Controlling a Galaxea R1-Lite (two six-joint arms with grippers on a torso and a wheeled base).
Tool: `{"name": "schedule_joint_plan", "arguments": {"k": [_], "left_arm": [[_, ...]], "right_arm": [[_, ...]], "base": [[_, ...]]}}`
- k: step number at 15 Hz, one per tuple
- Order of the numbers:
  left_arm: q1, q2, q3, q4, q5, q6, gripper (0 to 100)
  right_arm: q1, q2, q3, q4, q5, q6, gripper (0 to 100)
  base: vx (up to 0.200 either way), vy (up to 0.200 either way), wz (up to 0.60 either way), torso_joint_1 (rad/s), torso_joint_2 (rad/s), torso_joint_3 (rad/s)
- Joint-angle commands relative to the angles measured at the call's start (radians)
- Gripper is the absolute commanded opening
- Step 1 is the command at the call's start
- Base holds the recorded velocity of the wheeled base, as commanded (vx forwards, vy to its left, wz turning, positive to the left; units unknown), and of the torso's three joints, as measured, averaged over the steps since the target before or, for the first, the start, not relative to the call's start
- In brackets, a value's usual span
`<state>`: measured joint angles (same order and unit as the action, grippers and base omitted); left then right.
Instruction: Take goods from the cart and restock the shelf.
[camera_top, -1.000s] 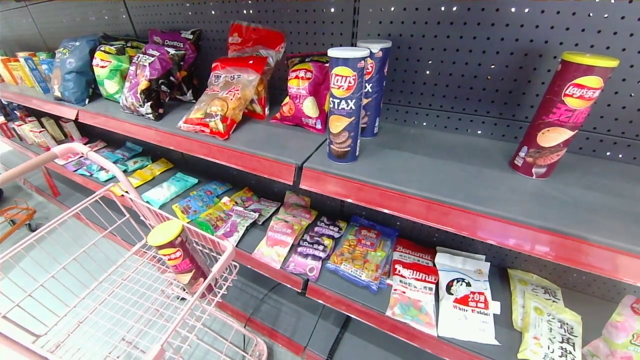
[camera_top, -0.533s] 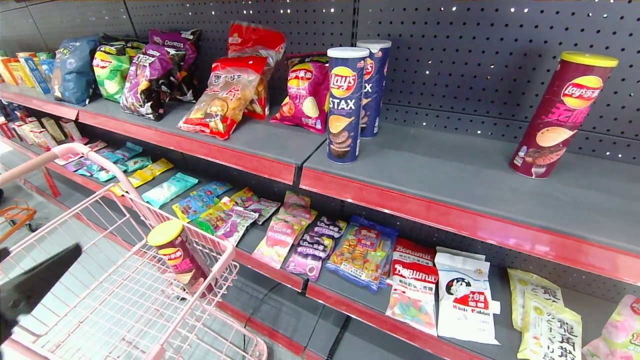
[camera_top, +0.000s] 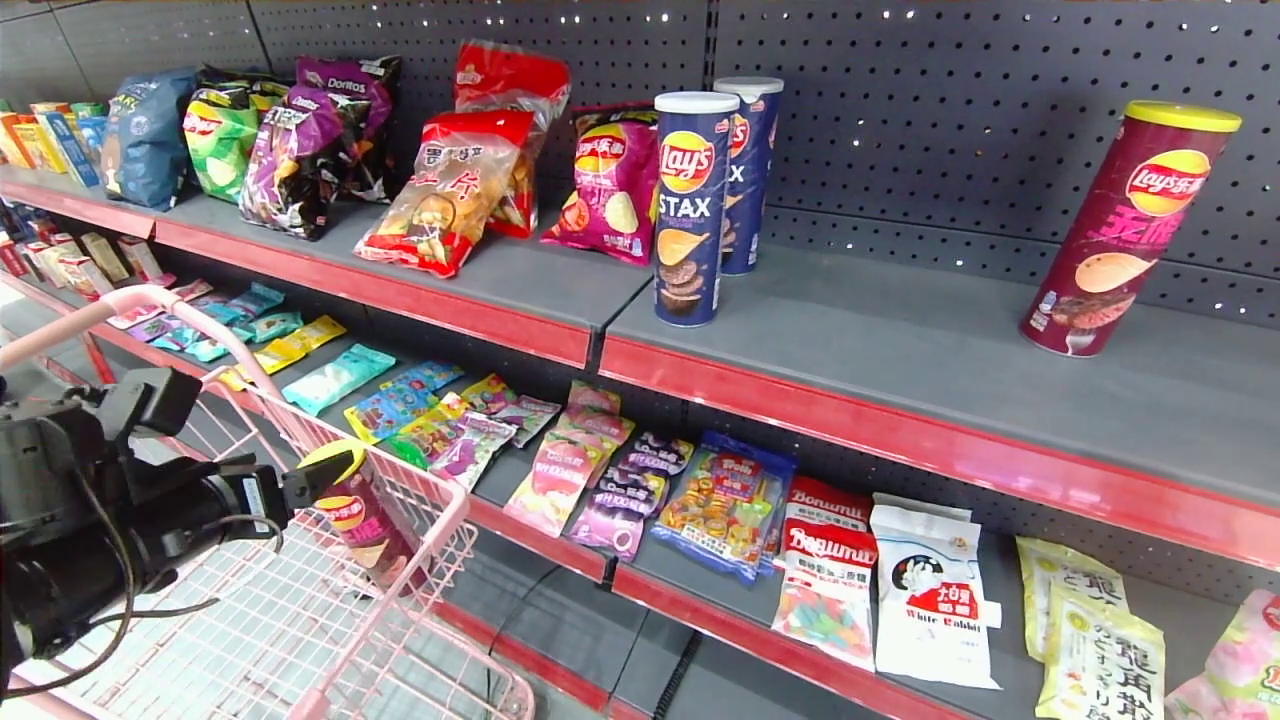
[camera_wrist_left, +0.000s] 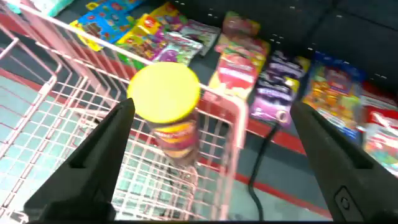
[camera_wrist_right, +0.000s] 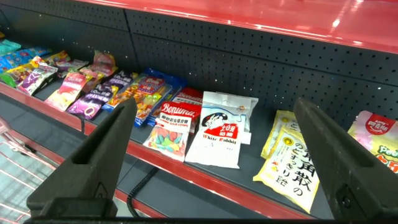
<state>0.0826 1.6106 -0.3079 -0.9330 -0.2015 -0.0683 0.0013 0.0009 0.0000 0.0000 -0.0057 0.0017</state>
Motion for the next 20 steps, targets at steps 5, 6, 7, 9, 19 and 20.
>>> {"name": "schedule_joint_plan", "arguments": {"k": [5, 6, 7, 9, 19, 20], "left_arm": [[0.054, 0.262, 0.116, -0.21, -0.01, 0.039, 100], [0.054, 0.308, 0.118, -0.287, -0.009, 0.039, 100], [0.054, 0.35, 0.121, -0.351, -0.012, 0.041, 100], [0.052, 0.422, 0.113, -0.432, -0.012, 0.042, 100], [0.062, 0.64, -0.002, -0.638, -0.024, 0.042, 100], [0.063, 0.643, -0.011, -0.638, -0.024, 0.042, 100]], "right_arm": [[0.0, 0.001, 0.0, 0.0, 0.0, -0.002, 100], [0.0, 0.001, 0.0, 0.0, 0.0, -0.003, 100], [0.0, 0.001, 0.0, 0.0, 0.001, -0.003, 100], [0.0, 0.001, 0.0, 0.0, 0.001, -0.005, 100], [0.0, 0.001, 0.0, 0.0, 0.003, -0.003, 100], [0.0, 0.001, 0.0, 0.0, 0.003, -0.003, 100]], "base": [[0.0, 0.0, 0.0, 0.0, 0.0, 0.0], [0.0, 0.0, 0.0, 0.0, 0.0, 0.0], [0.0, 0.0, 0.0, 0.0, 0.0, 0.0], [0.0, 0.0, 0.0, 0.0, 0.0, 0.0], [0.0, 0.0, 0.0, 0.0, 0.0, 0.0], [0.0, 0.0, 0.0, 0.0, 0.0, 0.0]]}}
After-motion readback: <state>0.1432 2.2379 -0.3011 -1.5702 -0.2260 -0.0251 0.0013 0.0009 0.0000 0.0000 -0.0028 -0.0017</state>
